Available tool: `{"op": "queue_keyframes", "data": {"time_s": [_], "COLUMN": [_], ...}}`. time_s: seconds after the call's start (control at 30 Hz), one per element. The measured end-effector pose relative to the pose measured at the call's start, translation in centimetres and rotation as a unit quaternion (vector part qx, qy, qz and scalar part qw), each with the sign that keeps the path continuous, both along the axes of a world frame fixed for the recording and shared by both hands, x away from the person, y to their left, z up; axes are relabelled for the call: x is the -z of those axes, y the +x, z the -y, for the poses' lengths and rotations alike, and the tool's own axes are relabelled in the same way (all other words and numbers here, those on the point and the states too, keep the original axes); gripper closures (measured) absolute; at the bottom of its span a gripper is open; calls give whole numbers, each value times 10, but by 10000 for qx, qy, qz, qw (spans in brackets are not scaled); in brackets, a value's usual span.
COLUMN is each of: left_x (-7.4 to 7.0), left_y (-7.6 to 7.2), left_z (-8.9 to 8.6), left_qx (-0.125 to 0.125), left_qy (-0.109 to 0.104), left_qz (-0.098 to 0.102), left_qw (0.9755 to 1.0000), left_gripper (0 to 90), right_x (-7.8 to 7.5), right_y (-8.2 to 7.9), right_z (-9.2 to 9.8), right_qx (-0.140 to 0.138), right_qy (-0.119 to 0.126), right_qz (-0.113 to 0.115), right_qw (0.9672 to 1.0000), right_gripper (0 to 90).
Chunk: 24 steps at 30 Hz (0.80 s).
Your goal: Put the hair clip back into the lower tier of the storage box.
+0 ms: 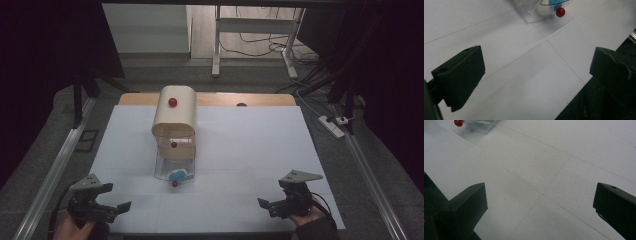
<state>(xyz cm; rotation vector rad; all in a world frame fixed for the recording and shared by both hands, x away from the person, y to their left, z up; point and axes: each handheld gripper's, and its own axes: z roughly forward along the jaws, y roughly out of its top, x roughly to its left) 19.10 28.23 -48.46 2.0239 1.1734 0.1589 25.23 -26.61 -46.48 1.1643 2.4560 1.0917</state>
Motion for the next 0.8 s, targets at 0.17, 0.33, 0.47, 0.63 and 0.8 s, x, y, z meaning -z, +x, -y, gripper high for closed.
{"op": "queue_keyframes", "data": {"time_s": [0.17, 0.33, 0.47, 0.63, 0.8], "left_x": [0, 0, 0, 0, 0], "left_y": [0, 0, 0, 0, 0], "left_z": [0, 0, 0, 0, -1], "left_qx": [-2, 0, 0, -7, -9], "left_qy": [-11, -3, -5, -23, -51], "left_qz": [-7, 2, 4, -1, 0], "left_qw": [10000, 10000, 10000, 10000, 10000], "left_gripper": [1, 1, 1, 3, 1], "right_x": [1, 1, 1, 0, 0], "right_y": [-3, -6, -10, -12, -15], "right_z": [8, 15, 22, 28, 34], "right_qx": [112, 177, 271, 360, 415], "right_qy": [36, 40, 74, 124, 153], "right_qz": [-38, -52, -80, -93, -85], "right_qw": [9999, 9998, 9996, 9992, 9990], "right_gripper": [0, 0, 0, 0, 0]}}
